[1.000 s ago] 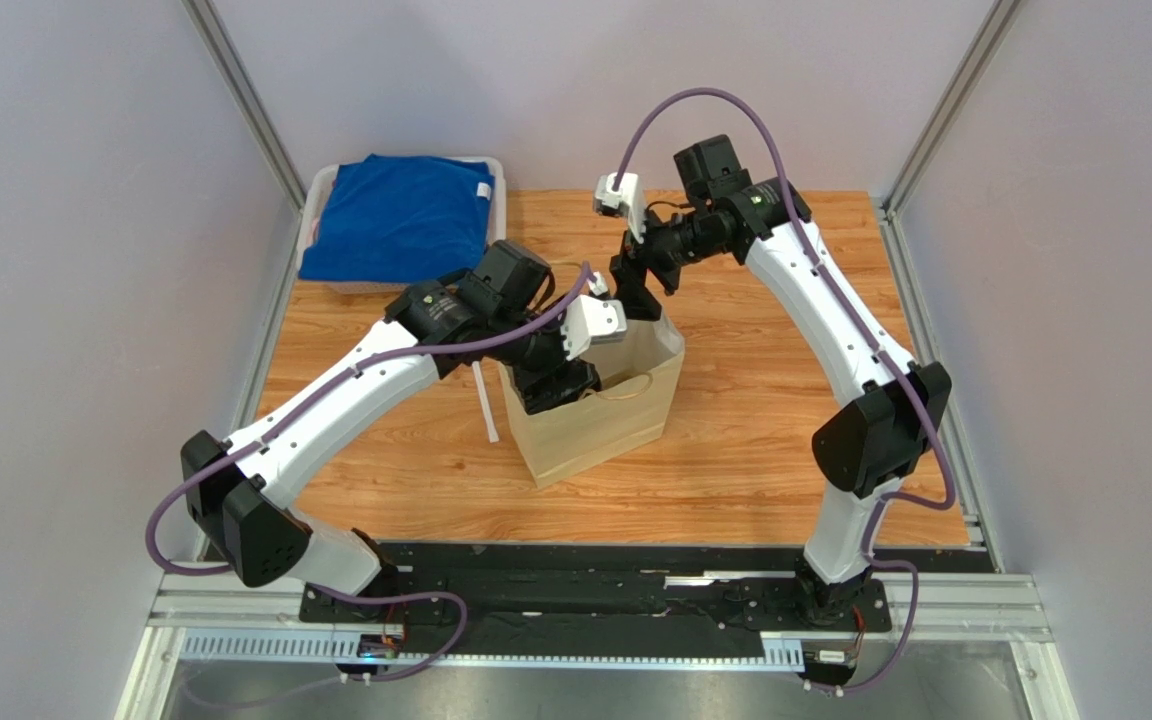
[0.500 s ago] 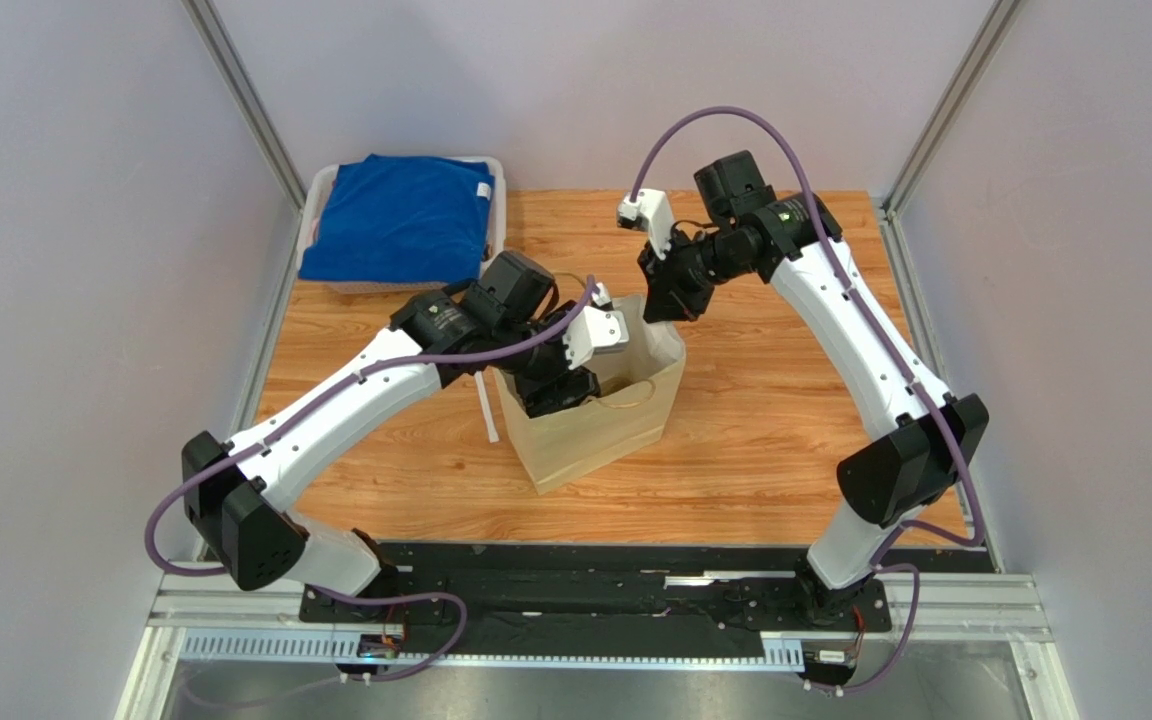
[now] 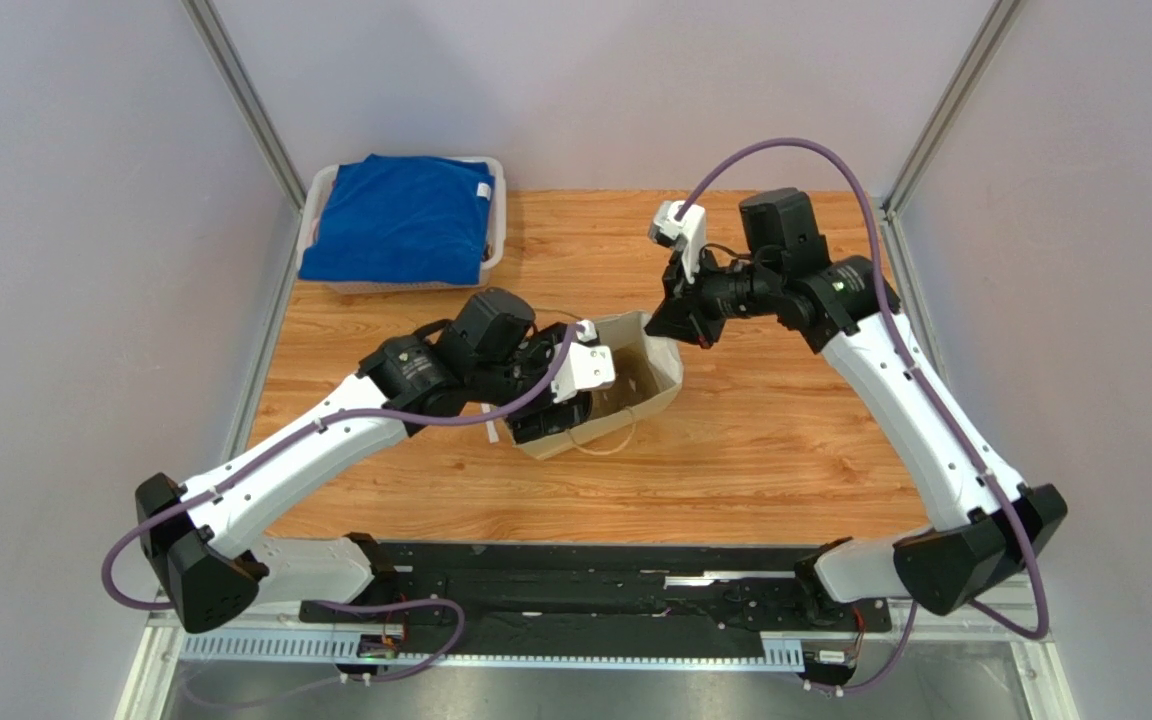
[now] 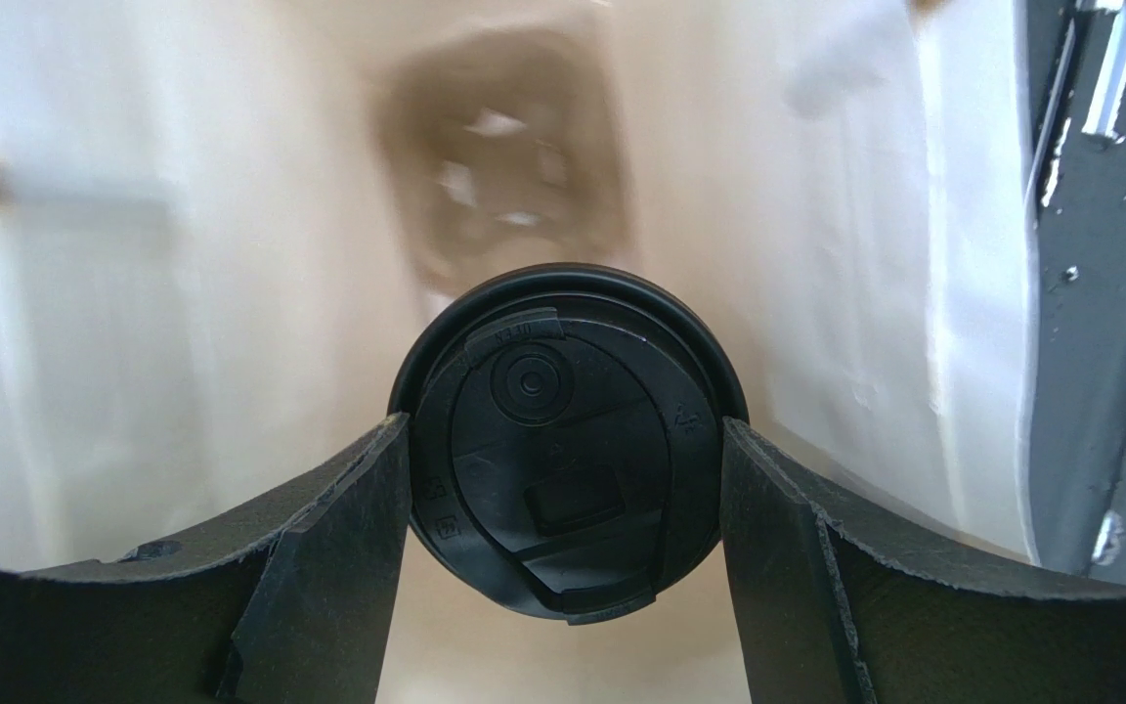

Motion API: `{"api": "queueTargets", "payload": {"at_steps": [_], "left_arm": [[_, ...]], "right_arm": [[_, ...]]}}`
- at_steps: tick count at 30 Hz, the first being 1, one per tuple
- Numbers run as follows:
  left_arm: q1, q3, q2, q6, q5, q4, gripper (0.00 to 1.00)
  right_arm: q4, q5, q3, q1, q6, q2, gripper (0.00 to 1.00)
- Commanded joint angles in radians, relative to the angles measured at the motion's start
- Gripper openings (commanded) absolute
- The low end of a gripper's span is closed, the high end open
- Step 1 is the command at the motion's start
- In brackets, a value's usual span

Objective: Pack the takeout coffee

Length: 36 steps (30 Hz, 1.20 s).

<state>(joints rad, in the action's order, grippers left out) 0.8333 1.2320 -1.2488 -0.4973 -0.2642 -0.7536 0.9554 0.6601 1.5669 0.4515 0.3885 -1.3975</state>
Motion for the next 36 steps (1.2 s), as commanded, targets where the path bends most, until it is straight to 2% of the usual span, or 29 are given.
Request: {"api": "queueTargets", "payload": {"at_steps": [1, 11, 13, 17, 20, 21, 23, 24, 27, 32, 36], "left_arm": [[0.03, -0.048, 0.08, -0.053, 0.054, 0.103, 0.18], [0.059, -0.143, 0.135, -0.095, 0.106, 0.174, 0.18], [0.064, -0.164, 0.14, -0.107, 0.086, 0.169, 0.18], [0.092, -0.216, 0.16, -0.139, 0.062, 0.165, 0.18], [0.105, -0.246, 0.175, -0.161, 0.051, 0.165, 0.18], [0.108, -0.25, 0.176, -0.167, 0.051, 0.165, 0.18], [0.109, -0.249, 0.173, -0.175, 0.049, 0.163, 0.18], [0.109, -0.247, 0.167, -0.181, 0.049, 0.162, 0.18], [0.109, -0.233, 0.161, -0.188, 0.052, 0.162, 0.18], [0.109, -0.229, 0.157, -0.184, 0.051, 0.155, 0.17], [0.109, -0.226, 0.155, -0.173, 0.051, 0.146, 0.17]], "right_arm": [[-0.17, -0.001, -0.057, 0.009, -0.034, 0.089, 0.0], [-0.331, -0.008, -0.341, 0.027, 0.007, 0.308, 0.0], [-0.33, -0.001, -0.393, 0.027, 0.041, 0.339, 0.0], [-0.216, 0.001, -0.4, 0.027, 0.095, 0.371, 0.0], [-0.129, -0.03, -0.335, 0.027, 0.11, 0.333, 0.25], [-0.11, -0.033, -0.306, 0.027, 0.119, 0.318, 0.46], [-0.083, -0.039, -0.216, 0.024, 0.134, 0.261, 0.62], [-0.075, -0.033, -0.182, 0.027, 0.139, 0.241, 0.73], [-0.052, 0.015, -0.067, 0.027, 0.176, 0.163, 0.84], [0.012, 0.113, 0.022, 0.039, 0.28, 0.088, 0.84], [0.058, 0.145, 0.013, 0.096, 0.401, 0.095, 0.88]]}}
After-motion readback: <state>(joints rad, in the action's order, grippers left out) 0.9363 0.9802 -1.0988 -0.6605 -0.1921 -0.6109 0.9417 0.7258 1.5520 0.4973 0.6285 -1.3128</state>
